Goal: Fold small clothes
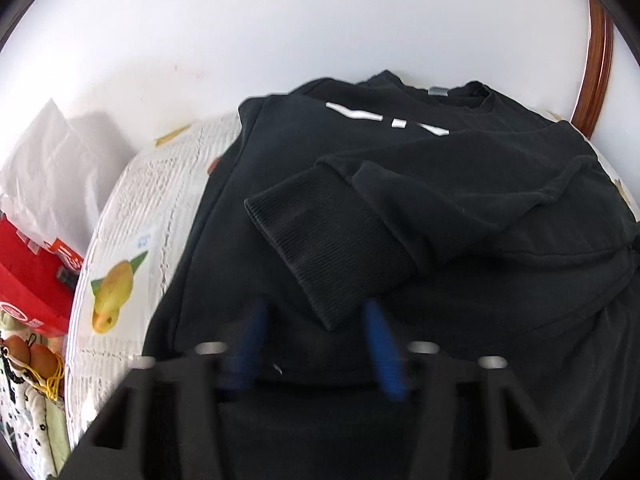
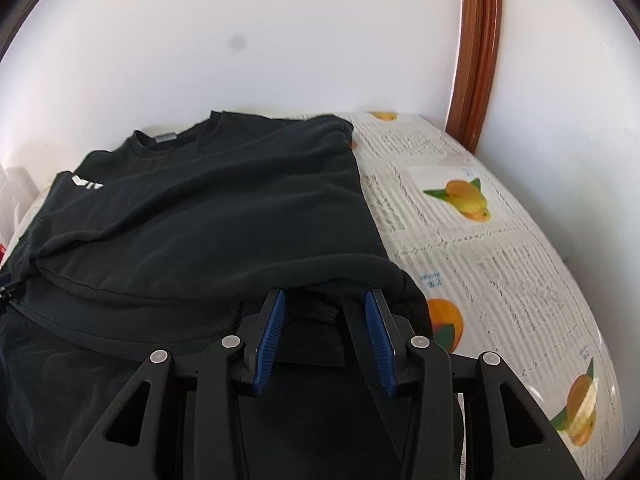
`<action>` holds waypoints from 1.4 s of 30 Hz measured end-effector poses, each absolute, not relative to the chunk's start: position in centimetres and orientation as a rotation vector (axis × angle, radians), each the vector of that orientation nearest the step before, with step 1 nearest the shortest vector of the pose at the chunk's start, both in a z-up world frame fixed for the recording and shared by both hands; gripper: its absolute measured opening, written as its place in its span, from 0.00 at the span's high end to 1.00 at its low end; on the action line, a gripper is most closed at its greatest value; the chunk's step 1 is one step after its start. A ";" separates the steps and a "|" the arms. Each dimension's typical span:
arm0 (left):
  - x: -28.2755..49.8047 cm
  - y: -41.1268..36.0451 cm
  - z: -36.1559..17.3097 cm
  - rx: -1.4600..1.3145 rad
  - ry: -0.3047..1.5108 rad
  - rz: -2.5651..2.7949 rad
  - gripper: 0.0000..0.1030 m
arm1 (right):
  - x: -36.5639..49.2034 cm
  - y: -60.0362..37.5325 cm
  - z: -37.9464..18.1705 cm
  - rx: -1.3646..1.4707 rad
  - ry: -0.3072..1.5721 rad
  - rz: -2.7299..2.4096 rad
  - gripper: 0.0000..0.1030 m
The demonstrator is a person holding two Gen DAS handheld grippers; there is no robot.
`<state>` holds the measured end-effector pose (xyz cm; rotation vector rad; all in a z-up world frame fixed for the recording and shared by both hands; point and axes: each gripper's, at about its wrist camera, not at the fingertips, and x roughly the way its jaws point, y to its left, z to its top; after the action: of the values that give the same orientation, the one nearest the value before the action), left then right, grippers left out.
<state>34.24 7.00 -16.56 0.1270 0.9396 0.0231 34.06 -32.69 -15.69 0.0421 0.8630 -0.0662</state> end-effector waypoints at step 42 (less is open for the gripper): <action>18.4 12.4 -14.6 0.060 0.926 0.053 0.72 | 18.8 -38.2 -10.8 0.090 0.822 -0.190 0.53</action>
<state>18.39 12.37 -14.64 0.0596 0.9262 0.0529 18.82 -38.17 -10.81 0.0903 0.8219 -0.1903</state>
